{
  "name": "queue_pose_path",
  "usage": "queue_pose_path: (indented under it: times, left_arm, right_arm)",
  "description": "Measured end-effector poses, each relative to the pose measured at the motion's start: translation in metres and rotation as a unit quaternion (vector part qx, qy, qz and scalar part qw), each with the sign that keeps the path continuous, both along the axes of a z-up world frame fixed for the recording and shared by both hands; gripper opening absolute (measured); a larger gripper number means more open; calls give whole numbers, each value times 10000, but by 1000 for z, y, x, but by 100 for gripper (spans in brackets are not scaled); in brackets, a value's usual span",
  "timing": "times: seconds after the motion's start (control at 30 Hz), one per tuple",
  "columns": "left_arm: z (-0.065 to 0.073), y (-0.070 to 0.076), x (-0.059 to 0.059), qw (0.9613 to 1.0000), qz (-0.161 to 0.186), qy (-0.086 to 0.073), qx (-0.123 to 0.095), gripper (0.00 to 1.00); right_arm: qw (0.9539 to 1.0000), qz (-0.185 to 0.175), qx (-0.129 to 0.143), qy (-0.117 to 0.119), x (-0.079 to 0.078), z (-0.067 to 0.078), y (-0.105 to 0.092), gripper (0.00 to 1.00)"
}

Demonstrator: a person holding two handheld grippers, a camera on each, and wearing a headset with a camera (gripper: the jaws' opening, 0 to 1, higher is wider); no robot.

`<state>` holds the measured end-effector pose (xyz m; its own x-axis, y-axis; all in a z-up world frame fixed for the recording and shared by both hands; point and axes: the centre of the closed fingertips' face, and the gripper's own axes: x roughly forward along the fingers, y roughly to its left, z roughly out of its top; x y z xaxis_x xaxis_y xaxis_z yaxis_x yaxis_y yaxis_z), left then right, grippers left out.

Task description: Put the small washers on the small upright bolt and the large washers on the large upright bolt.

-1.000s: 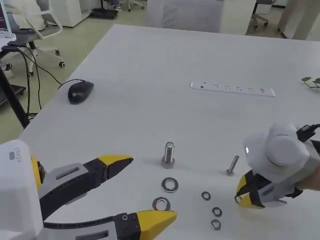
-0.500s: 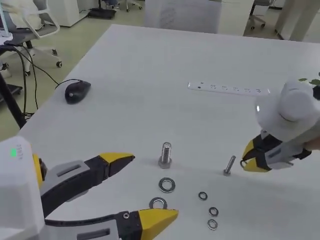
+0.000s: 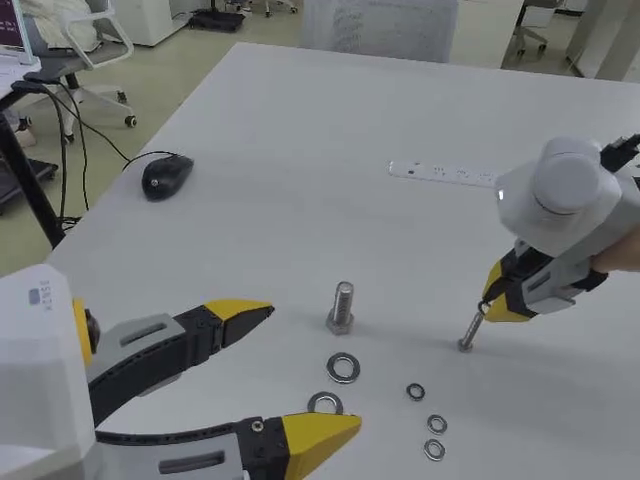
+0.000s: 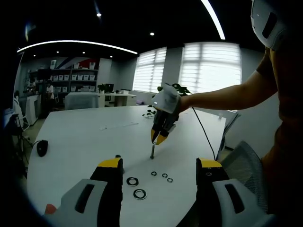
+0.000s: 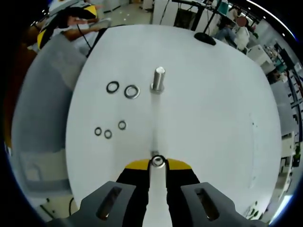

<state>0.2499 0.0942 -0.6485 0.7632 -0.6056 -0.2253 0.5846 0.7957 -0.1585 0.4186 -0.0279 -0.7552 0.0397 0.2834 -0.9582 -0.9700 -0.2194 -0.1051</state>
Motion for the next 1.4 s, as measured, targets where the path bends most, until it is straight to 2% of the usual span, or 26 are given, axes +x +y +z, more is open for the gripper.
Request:
queue_pose_path:
  times: [0.13,0.2,0.57,0.97,1.4]
  left_arm:
    - [-2,0,0,10000,10,24,-13,62]
    - [-2,0,1,10000,10,25,-29,62]
    - [-2,1,3,10000,17,23,-27,62]
    - [-6,1,2,10000,28,77,-26,62]
    - [-10,2,3,9999,49,156,-37,62]
  right_arm:
    - [9999,56,-68,-51,2,-2,-1,12]
    - [10000,41,-57,12,1,-3,0,12]
    - [9997,112,-204,45,2,-13,0,12]
    - [9988,259,-404,121,0,-36,0,13]
    - [9989,161,-375,247,-1,-57,-3,13]
